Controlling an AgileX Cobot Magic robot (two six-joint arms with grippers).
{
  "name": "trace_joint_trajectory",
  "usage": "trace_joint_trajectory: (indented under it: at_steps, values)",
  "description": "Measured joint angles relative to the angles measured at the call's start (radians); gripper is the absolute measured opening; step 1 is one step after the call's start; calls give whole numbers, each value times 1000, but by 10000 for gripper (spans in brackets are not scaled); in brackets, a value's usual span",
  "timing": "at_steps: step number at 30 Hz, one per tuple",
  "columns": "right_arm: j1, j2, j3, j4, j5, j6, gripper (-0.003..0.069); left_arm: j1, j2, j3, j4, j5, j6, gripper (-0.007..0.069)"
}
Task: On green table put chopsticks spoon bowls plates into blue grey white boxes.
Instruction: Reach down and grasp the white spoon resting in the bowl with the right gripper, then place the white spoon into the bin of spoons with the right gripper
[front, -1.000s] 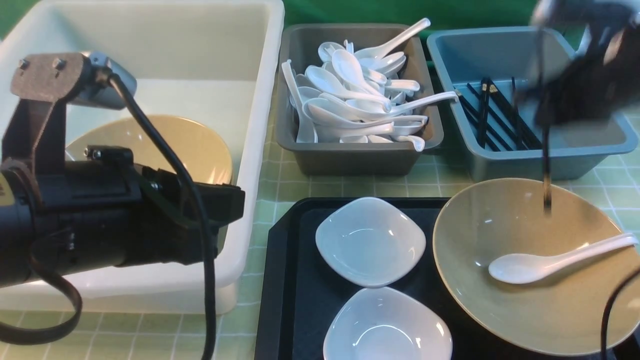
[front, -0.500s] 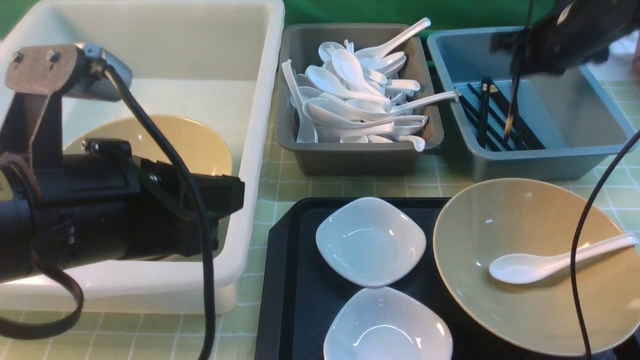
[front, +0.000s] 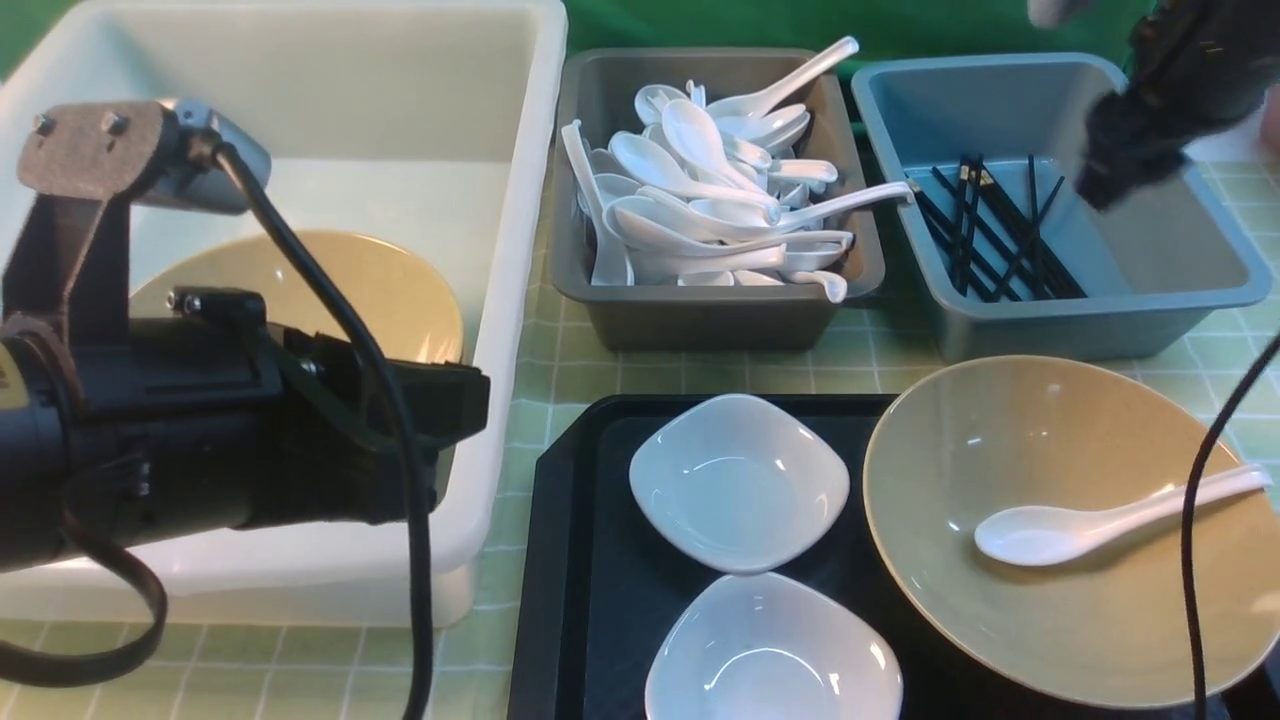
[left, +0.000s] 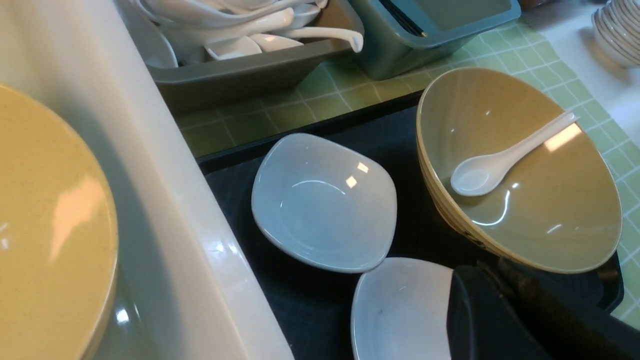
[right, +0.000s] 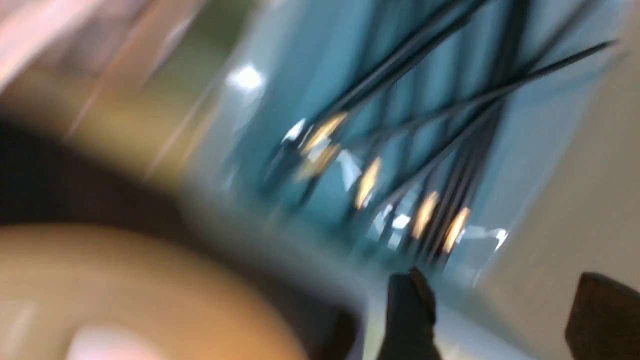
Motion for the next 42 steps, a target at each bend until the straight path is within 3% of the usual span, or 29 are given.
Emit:
trace_joint_trajectory:
  at_steps: [3, 6, 7, 12, 22, 26, 29, 35, 42]
  values:
    - [77, -108, 140, 25, 15, -190, 422, -1, 0, 0, 0, -28, 0, -2]
    - [127, -139, 264, 7, 15, -281, 422, -1, 0, 0, 0, -32, 0, -2]
    - [167, -147, 364, -60, 15, -317, 422, -1, 0, 0, 0, -33, 0, -2]
    - [227, -147, 584, -289, -57, -327, 422, -1, 0, 0, 0, -33, 0, -2]
    - [223, -64, 634, -337, -173, -305, 420, -1, 0, 0, 0, -24, 0, -2]
    - [223, -37, 634, -330, -167, -303, 318, -1, 0, 0, 0, -10, 1, -2]
    - [223, -35, 634, -326, -158, -303, 149, -1, 0, 0, 0, -7, 1, -2]
    - [222, -66, 621, -255, -142, -306, 156, -1, 0, 0, 0, -6, 1, -2]
    - [222, -106, 404, -19, -112, -257, 156, -1, 0, 0, 0, -44, 1, -2]
